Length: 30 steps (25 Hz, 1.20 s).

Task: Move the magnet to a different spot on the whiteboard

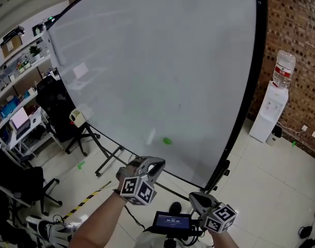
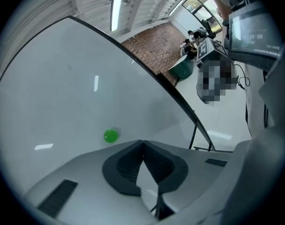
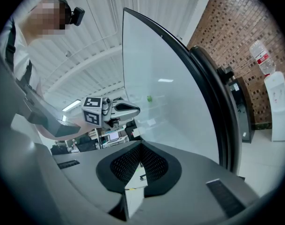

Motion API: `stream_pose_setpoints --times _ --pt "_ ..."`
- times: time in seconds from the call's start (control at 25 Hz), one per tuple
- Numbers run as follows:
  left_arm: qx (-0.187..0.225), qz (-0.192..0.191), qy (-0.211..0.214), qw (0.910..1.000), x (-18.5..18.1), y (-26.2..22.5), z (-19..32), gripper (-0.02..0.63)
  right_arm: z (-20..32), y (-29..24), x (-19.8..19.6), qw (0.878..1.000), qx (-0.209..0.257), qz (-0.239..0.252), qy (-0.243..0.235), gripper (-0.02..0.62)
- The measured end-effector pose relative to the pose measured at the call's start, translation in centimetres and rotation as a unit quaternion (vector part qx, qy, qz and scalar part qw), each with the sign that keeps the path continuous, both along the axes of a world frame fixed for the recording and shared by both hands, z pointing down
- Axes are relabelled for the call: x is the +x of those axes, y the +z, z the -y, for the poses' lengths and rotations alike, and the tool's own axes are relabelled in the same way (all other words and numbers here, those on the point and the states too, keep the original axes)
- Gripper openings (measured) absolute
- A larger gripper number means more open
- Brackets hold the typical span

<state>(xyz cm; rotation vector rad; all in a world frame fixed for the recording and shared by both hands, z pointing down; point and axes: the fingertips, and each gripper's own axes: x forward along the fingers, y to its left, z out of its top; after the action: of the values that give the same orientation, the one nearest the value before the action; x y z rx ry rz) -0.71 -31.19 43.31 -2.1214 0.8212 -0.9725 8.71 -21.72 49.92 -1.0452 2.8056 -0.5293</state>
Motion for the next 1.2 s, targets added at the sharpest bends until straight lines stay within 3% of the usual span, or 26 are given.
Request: stream_pose_setpoints --times 0.44,0.72,1.2 --pt "0.087 0.008 -0.033 0.9957 0.6 -2.4 1.9 0.064 0.6 0.1 1.4 1.0 -0.003 -0.002 0.01 0.021" --pt "0.169 0.06 -0.045 0.9828 1.3 -3.4 3.1 0.187 1.0 -0.2 2.1 1.0 -0.005 -0.002 0.014 0.021" --pt "0.184 0.099 -0.056 0.9763 1.8 -3.0 5.6 0.198 2.0 0.0 2.9 1.0 -0.007 0.001 0.023 0.021"
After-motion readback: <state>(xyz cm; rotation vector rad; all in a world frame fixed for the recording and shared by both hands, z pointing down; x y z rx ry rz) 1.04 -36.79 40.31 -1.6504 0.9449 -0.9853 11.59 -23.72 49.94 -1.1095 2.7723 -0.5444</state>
